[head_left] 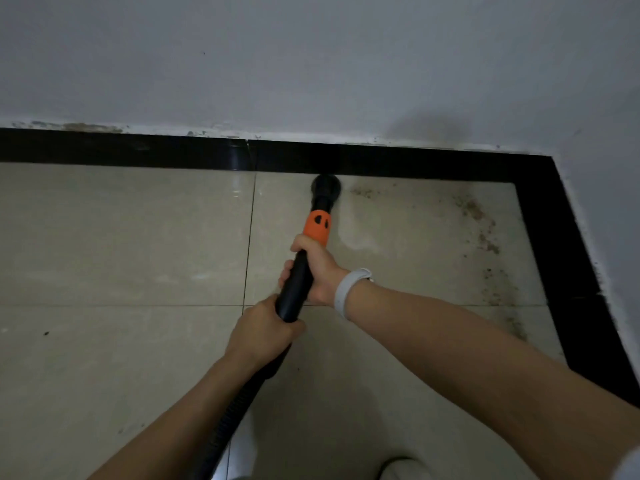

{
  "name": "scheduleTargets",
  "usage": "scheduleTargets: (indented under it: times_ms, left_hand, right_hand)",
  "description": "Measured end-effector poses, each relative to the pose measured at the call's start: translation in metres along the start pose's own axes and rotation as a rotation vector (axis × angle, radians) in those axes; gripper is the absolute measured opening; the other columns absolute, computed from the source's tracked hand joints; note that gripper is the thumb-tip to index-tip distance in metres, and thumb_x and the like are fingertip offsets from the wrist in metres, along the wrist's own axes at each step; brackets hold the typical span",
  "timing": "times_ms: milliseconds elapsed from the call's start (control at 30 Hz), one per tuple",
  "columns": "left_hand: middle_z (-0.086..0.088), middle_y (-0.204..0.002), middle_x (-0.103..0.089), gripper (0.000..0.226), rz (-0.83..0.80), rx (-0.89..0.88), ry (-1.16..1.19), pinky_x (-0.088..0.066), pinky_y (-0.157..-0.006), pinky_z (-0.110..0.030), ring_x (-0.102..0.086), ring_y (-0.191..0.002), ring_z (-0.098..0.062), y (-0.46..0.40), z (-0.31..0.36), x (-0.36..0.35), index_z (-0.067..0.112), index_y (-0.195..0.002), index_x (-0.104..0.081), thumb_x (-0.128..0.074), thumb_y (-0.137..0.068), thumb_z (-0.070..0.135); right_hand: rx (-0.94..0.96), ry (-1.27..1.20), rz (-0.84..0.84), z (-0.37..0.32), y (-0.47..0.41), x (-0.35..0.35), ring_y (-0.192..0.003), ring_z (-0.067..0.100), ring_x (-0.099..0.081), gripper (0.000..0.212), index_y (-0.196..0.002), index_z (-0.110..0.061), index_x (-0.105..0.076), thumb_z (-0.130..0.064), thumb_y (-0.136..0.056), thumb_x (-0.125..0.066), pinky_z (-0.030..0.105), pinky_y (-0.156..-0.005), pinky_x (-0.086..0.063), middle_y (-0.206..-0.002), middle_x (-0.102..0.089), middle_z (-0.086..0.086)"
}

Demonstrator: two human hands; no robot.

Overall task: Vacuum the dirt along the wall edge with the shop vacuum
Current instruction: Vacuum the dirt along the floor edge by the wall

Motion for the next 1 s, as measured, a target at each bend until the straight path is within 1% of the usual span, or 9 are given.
scheduleTargets:
  times_ms: [133,267,367,500,633,767,867,933,1000]
  left_hand:
    - [-0.001,-0.084,-0.063,0.018,-0.126,-0.096,-0.085,-0.045,-0.061,-0.027,-0.061,-0.076,-0.020,-0.013,0.042,-0.023,0.019,-0.088,-0.053,-0.064,-0.076,0.027]
    - [-0.001,-0.090,-0.062,0.025,-0.146,-0.150,-0.181,-0.046,-0.065,-0.027,-0.060,-0.080,-0.021,-0.012,0.060,-0.036,0.018,-0.098,-0.055,-0.062,-0.078,0.032]
    - [-0.001,-0.090,-0.065,0.023,-0.076,-0.135,-0.193,-0.045,-0.062,-0.026,-0.061,-0.079,-0.021,-0.011,0.049,-0.028,0.022,-0.094,-0.054,-0.061,-0.077,0.034]
    - [0.003,-0.076,-0.062,0.015,0.071,-0.040,-0.112,-0.045,-0.059,-0.026,-0.060,-0.069,-0.018,-0.007,0.021,-0.005,0.025,-0.083,-0.051,-0.062,-0.075,0.032]
    - [0.006,-0.068,-0.059,0.015,0.167,0.036,-0.067,-0.044,-0.055,-0.025,-0.059,-0.063,-0.016,0.000,-0.005,0.015,0.028,-0.079,-0.051,-0.065,-0.073,0.031]
    - [0.005,-0.068,-0.060,0.018,0.135,0.079,-0.069,-0.046,-0.057,-0.028,-0.059,-0.062,-0.016,0.018,-0.029,0.009,0.031,-0.076,-0.048,-0.065,-0.073,0.027]
    - [0.000,-0.067,-0.061,0.014,0.078,0.099,-0.051,-0.048,-0.057,-0.031,-0.059,-0.060,-0.019,0.034,-0.046,-0.003,0.023,-0.080,-0.054,-0.066,-0.072,0.022]
    - [-0.001,-0.066,-0.061,0.014,0.048,0.087,-0.046,-0.047,-0.058,-0.032,-0.057,-0.059,-0.019,0.038,-0.049,-0.009,0.020,-0.079,-0.053,-0.066,-0.072,0.020]
    - [0.003,-0.068,-0.060,0.017,0.036,0.064,-0.054,-0.048,-0.060,-0.030,-0.059,-0.062,-0.016,0.035,-0.040,-0.010,0.023,-0.081,-0.052,-0.066,-0.073,0.020]
  right_hand:
    - [0.075,-0.095,0.080,-0.028,0.008,0.044,-0.034,0.017,-0.043,0.016,-0.068,-0.012,-0.039,-0.016,-0.081,-0.047,0.019,-0.046,-0.043,-0.043,-0.042,0.002]
    - [0.131,-0.185,0.114,-0.036,0.018,0.070,-0.034,0.017,-0.043,0.017,-0.065,-0.013,-0.037,-0.014,-0.080,-0.046,0.020,-0.045,-0.043,-0.042,-0.043,0.002]
    - [0.134,-0.208,0.107,-0.031,0.017,0.062,-0.033,0.016,-0.041,0.019,-0.064,-0.013,-0.037,-0.014,-0.080,-0.045,0.020,-0.045,-0.042,-0.042,-0.042,0.002]
    - [0.062,-0.114,0.022,-0.020,0.004,0.019,-0.031,0.016,-0.040,0.018,-0.065,-0.013,-0.036,-0.015,-0.082,-0.042,0.017,-0.044,-0.042,-0.041,-0.041,0.002]
    - [0.019,-0.038,-0.062,-0.006,-0.003,-0.014,-0.035,0.018,-0.042,0.015,-0.066,-0.012,-0.040,-0.013,-0.078,-0.048,0.022,-0.049,-0.044,-0.045,-0.043,0.003]
    - [-0.039,-0.025,-0.099,0.027,0.003,-0.017,-0.039,0.019,-0.043,0.013,-0.069,-0.011,-0.040,-0.012,-0.078,-0.050,0.026,-0.052,-0.046,-0.048,-0.045,0.004]
    - [-0.076,-0.035,-0.062,0.054,0.011,-0.007,-0.042,0.020,-0.044,0.011,-0.071,-0.010,-0.041,-0.010,-0.077,-0.051,0.027,-0.054,-0.047,-0.050,-0.045,0.005]
    - [-0.085,-0.049,-0.034,0.060,0.018,-0.001,-0.043,0.020,-0.043,0.012,-0.071,-0.010,-0.042,-0.008,-0.077,-0.052,0.027,-0.054,-0.046,-0.052,-0.045,0.006]
    - [-0.070,-0.042,-0.018,0.052,0.020,0.004,-0.043,0.019,-0.043,0.012,-0.072,-0.010,-0.042,-0.009,-0.078,-0.052,0.026,-0.051,-0.046,-0.054,-0.044,0.006]
Point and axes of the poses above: each hand's wrist, its own y-axis away from the middle knuckle, its own x-axis out of the back of the hand, z = x × y, the point moved 8 cm from there along -y, towards the middle knuckle
